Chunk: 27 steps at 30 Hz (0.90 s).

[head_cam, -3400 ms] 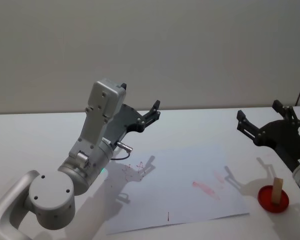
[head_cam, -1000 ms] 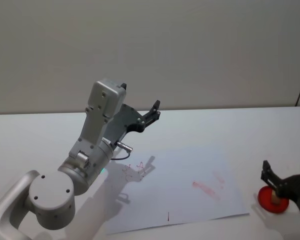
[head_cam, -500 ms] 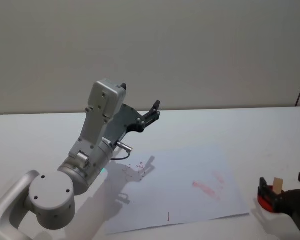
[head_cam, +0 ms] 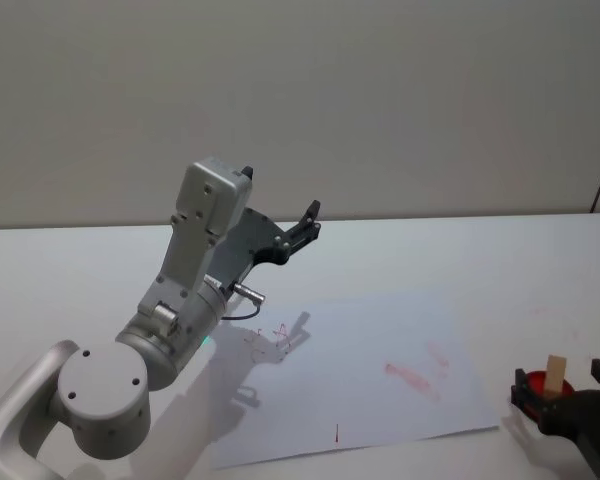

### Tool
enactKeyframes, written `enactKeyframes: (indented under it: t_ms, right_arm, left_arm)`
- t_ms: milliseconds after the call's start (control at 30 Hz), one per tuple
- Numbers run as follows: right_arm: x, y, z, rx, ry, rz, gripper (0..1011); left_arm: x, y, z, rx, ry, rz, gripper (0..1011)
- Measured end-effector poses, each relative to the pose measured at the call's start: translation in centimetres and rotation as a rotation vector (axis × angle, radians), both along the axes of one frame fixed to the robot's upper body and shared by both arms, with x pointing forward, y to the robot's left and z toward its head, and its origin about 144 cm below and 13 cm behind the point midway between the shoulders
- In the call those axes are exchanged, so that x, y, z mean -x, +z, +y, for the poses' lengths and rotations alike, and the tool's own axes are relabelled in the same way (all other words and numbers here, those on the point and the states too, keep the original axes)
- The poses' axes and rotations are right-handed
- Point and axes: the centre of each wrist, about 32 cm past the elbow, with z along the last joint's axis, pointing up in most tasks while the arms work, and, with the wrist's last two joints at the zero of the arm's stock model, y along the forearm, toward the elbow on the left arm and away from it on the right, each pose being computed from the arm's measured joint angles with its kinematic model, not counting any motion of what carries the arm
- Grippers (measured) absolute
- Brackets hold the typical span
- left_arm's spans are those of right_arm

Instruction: Use the one hand to pick up the stamp and affix it onto the A4 paper.

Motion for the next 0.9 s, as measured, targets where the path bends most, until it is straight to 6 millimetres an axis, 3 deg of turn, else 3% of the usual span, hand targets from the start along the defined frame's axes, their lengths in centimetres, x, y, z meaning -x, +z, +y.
enactKeyframes:
  t_ms: [333,667,900]
  right_arm:
    - [-0.34,-0.29,0.16,0.009,-0.005,0.021,1001]
    - [-0.50,-0.42,0.25,0.013,-0.008,0.030,756]
    - [-0.56,-0.46,0.27,0.014,-0.010,0.034,530]
  left_arm:
    - [0.00,0.00,0.00,0.000,0.000,0.000,1001]
    - [0.00,0.00,0.00,0.000,0.000,0.000,1001]
    - [0.00,0.00,0.00,0.000,0.000,0.000,1001]
